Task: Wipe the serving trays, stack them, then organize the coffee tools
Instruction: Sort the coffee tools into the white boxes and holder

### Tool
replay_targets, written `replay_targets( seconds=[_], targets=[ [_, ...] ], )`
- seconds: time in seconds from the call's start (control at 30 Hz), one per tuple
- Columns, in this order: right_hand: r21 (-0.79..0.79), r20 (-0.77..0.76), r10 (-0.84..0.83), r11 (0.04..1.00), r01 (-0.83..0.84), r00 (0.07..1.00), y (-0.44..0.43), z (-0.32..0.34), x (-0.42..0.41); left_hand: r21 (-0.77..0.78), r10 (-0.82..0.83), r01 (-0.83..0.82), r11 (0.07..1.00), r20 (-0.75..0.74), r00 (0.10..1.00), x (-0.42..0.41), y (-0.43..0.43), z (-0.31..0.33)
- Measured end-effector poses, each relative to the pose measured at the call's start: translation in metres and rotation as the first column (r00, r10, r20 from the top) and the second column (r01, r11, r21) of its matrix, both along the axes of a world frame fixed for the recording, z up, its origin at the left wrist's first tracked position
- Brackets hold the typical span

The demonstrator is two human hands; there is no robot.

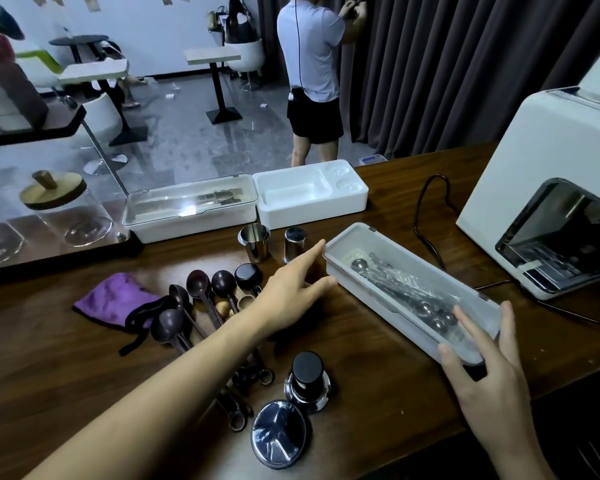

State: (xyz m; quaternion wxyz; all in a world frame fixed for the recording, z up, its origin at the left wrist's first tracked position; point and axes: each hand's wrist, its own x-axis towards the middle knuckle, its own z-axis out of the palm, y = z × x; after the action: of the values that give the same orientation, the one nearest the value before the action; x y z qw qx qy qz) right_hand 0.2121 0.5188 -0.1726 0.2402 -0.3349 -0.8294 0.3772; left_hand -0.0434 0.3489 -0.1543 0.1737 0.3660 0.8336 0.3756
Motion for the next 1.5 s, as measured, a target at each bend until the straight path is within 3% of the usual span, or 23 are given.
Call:
replay_targets(
  seconds=[0.1,0.2,0.43,0.63,0.77,0.87,1.1,1.23,1.4,1.5],
  targets=[
    [-0.061,-0.031,0.068,0.996,-0.070,0.997,0.003,0.002,0.006,0.062,-0.016,0.012,0.998,0.067,0.998,-0.002,0.001,-0.002],
    [-0.116,-0.061,0.080,0.989,-0.087,0.995,0.005,0.004,0.007,0.037,-0.011,0.010,0.999,0.021,1.000,-0.004,-0.003,-0.008],
    [-0.314,-0.192,-0.170,0.944,0.104,0.967,-0.012,0.000,0.003,0.074,0.076,-0.074,0.995,-0.026,0.997,0.002,-0.022,-0.010],
    [-0.349,-0.275,-0.276,0.921,0.171,0.921,-0.031,0.015,-0.001,0.090,0.080,-0.080,0.993,0.005,0.997,0.013,-0.029,-0.006],
    [-0.334,-0.337,-0.303,0.924,0.188,0.891,-0.029,0.031,-0.009,0.191,0.150,-0.141,0.971,-0.029,0.988,0.020,-0.037,0.008],
    [-0.300,-0.412,-0.227,0.948,0.104,0.883,-0.022,0.050,-0.029,0.287,0.208,-0.194,0.938,-0.017,0.978,0.014,-0.047,0.029],
    [-0.192,-0.474,0.136,0.948,-0.253,0.870,-0.032,0.098,-0.145,0.443,0.450,-0.401,0.802,-0.006,0.893,-0.042,-0.106,0.074],
    [-0.146,-0.430,0.328,0.894,-0.424,0.841,-0.049,0.110,-0.227,0.419,0.571,-0.517,0.746,-0.004,0.821,-0.091,-0.151,0.076],
    [-0.167,-0.365,0.447,0.831,-0.530,0.817,-0.066,0.115,-0.306,0.375,0.706,-0.658,0.653,0.012,0.708,-0.137,-0.185,0.069],
    [-0.193,-0.332,0.495,0.798,-0.571,0.803,-0.069,0.115,-0.338,0.387,0.718,-0.682,0.620,0.071,0.693,-0.155,-0.191,0.063]
  ],
)
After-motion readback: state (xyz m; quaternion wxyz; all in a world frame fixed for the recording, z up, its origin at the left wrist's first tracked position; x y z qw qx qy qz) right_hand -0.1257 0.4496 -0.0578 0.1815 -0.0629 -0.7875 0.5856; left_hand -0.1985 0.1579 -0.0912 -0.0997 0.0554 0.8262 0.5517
